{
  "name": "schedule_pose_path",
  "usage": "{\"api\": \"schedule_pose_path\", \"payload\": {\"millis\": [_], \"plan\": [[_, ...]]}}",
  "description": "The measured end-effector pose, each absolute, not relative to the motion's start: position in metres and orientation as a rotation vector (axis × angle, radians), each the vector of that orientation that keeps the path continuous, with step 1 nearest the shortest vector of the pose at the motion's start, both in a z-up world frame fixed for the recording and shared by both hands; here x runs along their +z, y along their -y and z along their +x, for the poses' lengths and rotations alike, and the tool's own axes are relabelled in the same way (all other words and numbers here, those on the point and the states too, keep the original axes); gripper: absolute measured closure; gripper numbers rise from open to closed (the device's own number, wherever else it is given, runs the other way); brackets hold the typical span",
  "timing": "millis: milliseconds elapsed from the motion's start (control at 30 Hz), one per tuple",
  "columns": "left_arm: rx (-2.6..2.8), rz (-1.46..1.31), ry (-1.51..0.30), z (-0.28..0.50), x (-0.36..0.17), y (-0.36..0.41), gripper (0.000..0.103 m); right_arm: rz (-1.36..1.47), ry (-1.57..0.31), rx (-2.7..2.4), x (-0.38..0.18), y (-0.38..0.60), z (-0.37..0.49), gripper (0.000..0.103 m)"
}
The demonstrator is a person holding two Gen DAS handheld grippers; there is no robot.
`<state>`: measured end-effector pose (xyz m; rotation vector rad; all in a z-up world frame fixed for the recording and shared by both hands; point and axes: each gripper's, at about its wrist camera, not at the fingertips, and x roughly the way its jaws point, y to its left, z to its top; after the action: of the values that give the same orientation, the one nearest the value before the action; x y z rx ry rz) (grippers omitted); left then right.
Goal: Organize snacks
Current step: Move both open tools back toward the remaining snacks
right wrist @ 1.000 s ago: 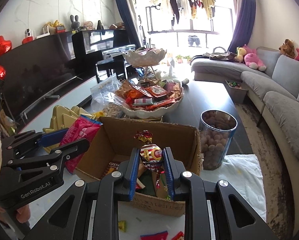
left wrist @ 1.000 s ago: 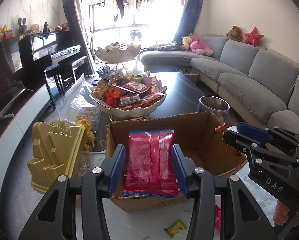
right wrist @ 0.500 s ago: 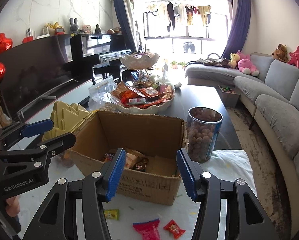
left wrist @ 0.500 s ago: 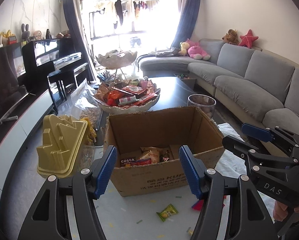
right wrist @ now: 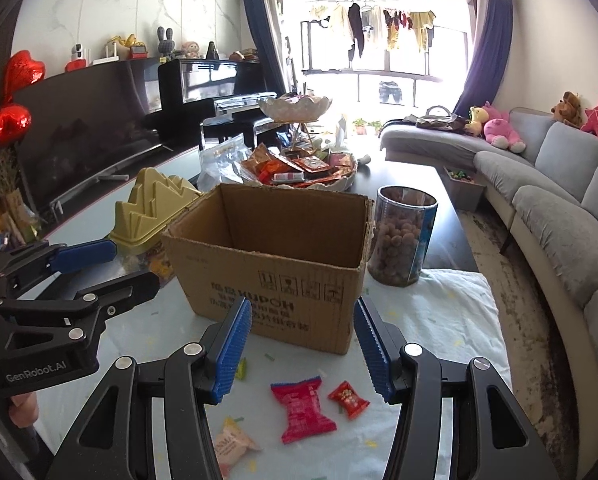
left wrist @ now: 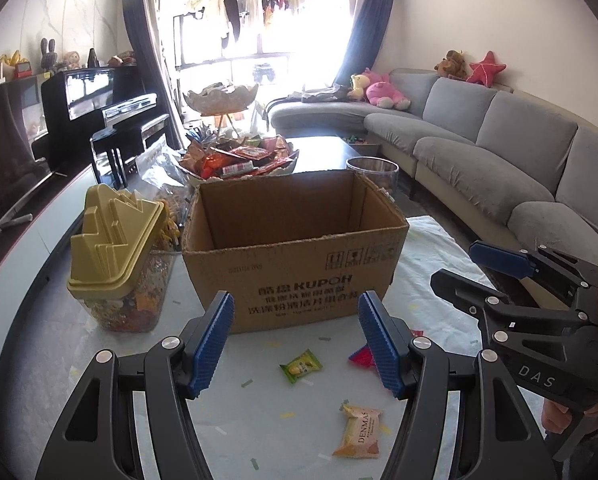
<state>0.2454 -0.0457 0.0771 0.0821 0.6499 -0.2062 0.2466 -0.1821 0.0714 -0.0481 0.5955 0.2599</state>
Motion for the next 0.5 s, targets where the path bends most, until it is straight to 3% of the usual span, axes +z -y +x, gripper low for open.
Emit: {"api": "schedule_pose_path", "payload": {"millis": [500], "plan": [[-0.234, 0.085, -0.771, 0.223, 0.022, 0.066, 0.039, -0.031, -0.693, 0.253, 0.023, 0.2, 0.218, 0.049]]}}
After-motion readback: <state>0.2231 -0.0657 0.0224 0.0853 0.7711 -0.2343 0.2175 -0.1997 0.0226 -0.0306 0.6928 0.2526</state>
